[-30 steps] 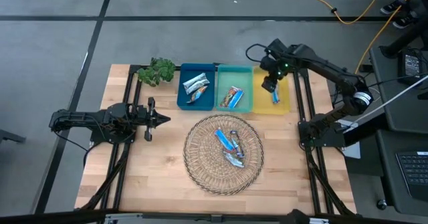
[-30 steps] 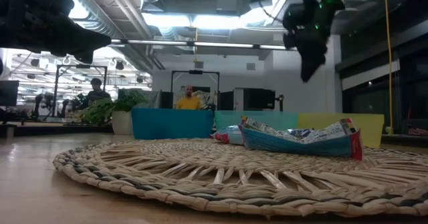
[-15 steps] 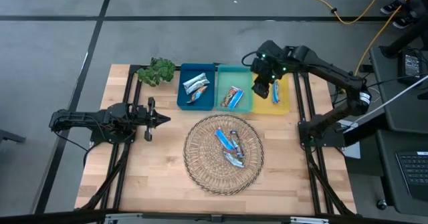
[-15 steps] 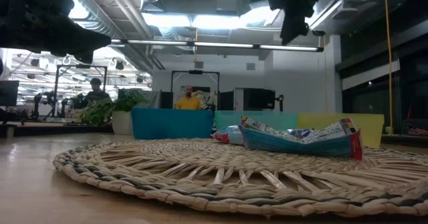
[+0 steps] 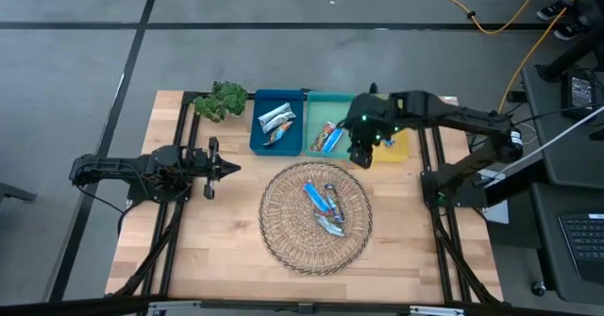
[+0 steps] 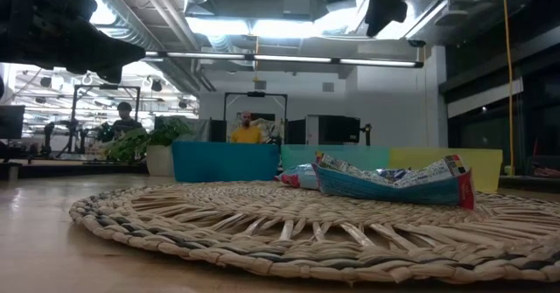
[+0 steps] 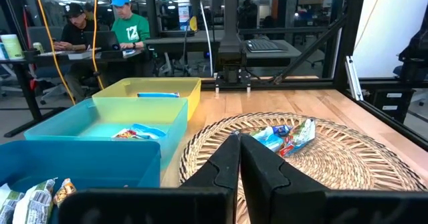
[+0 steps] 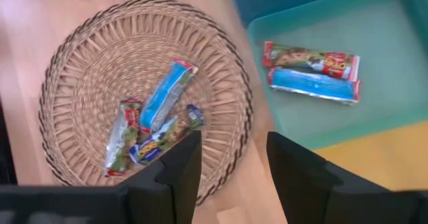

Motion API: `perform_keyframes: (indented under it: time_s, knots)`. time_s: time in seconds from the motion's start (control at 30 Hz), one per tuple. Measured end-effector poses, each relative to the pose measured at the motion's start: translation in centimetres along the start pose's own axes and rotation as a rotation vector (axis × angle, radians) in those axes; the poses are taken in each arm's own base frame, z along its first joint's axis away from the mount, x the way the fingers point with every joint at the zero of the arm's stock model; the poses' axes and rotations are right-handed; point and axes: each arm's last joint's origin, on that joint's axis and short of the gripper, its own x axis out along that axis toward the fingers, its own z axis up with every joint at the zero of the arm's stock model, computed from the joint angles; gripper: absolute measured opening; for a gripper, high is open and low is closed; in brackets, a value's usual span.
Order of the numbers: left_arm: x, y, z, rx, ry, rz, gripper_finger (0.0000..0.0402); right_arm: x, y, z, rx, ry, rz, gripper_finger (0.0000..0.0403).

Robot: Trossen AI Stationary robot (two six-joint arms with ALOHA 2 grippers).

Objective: Pick and place Granola Bars by type
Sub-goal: Put the blue granola bar into the yellow bin

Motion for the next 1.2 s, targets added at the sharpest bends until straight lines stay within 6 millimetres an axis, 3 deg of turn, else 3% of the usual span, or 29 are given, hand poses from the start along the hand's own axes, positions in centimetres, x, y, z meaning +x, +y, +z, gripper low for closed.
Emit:
perform_keyframes:
  time_s: [0.33, 0.73, 0.97, 1.2]
  knots:
    - [0.0, 0.0, 0.0, 0.000, 0.000, 0.000, 0.0007, 0.0, 4.2, -1.1, 0.053, -0.024, -0.029, 0.0171]
    - [0.0, 0.0, 0.0, 0.000, 0.000, 0.000, 0.0008, 0.4, 7.3, -2.1, 0.103, -0.070, -0.118, 0.0171]
    - [0.0, 0.0, 0.0, 0.000, 0.000, 0.000, 0.0004, 3.4, 8.9, -2.1, 0.070, 0.004, -0.145, 0.0171]
    - [0.0, 0.0, 0.0, 0.000, 0.000, 0.000, 0.0008, 7.6, 10.0, -2.0, 0.037, 0.114, -0.209, 0.0171]
